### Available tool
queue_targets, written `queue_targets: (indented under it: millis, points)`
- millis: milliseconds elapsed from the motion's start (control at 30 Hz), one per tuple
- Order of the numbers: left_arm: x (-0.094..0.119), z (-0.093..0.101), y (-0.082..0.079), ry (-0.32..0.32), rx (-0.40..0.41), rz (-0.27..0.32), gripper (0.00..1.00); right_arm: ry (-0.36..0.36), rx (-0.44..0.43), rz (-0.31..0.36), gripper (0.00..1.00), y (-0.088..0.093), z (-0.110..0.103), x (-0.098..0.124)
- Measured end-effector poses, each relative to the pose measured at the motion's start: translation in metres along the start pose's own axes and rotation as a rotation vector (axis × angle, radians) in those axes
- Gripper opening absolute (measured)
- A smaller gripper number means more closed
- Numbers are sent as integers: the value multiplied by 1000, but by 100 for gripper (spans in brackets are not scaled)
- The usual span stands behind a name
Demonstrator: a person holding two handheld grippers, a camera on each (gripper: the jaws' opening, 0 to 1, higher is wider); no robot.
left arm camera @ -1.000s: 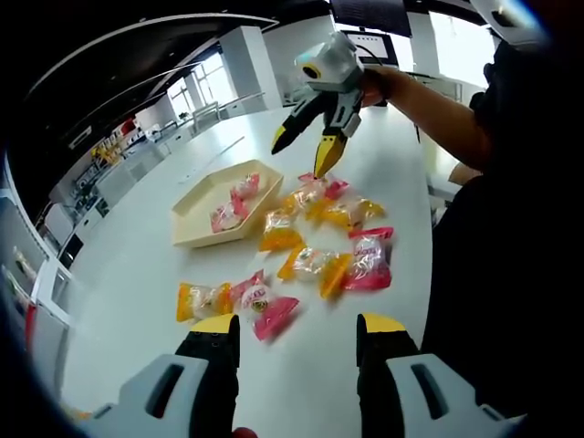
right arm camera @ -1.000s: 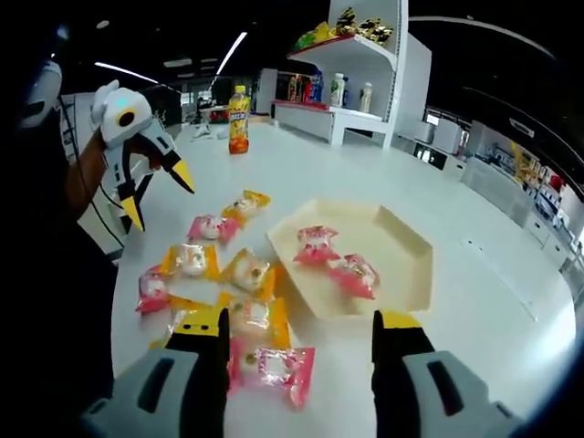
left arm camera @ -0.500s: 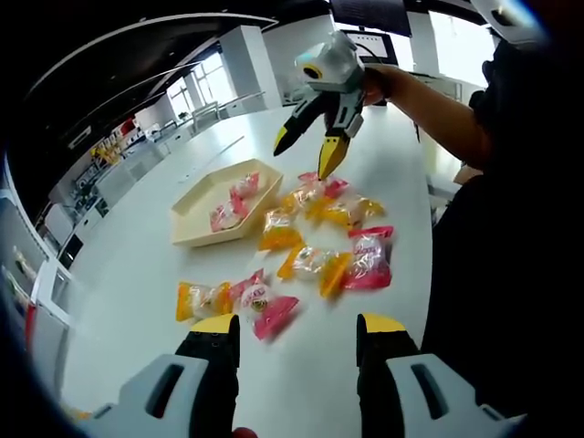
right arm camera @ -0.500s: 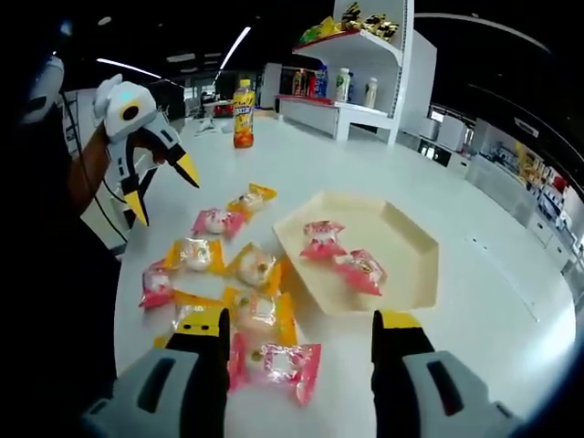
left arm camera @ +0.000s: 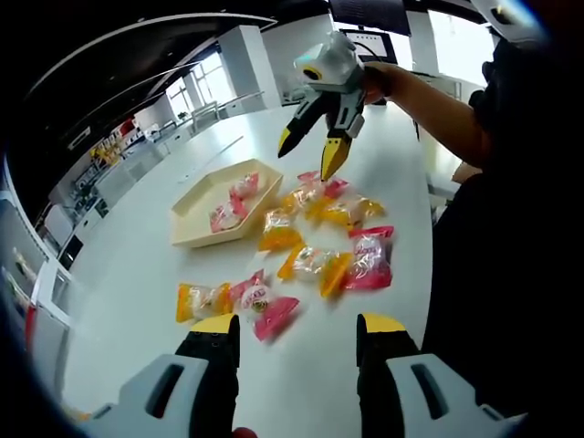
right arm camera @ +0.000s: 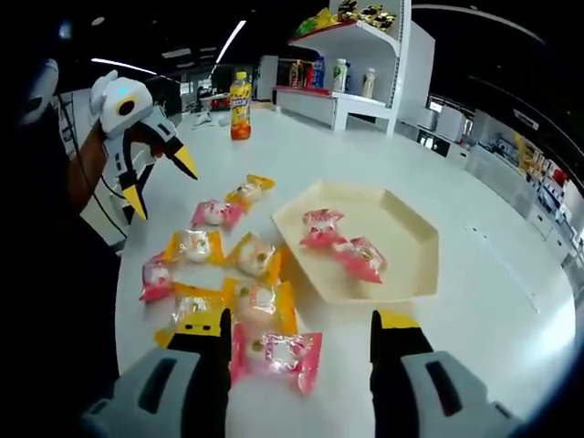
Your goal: Pick up the marshmallows scattered on the table and place them into the bowl on the table
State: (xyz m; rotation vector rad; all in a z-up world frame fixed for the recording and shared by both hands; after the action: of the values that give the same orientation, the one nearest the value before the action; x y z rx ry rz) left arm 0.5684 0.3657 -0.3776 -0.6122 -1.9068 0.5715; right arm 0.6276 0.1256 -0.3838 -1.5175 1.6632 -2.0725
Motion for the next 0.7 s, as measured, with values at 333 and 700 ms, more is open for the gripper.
queue_targets:
  millis: [333, 700]
  points:
    - [-1, -1, -1, 2, -5, -1, 50, -18, 10, -44, 59, 7, -7, -1]
    - [-1, 0, -1, 4, -4, 1, 50, -28, -3, -73, 59, 14, -12, -4]
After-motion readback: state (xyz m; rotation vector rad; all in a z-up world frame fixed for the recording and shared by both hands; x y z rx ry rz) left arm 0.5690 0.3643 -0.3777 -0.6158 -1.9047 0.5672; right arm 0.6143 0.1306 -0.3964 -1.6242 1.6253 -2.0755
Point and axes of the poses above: the point that each gripper's makers call its tool centre point, and the gripper's own axes: x roughly backward along the fingers, z roughly to its right, y roughly out of its underside, the point moved 5 cm from there along x, roughly backward along the fingers, and after that the axes turned 14 degrees about -x, right-handed, at the moved point
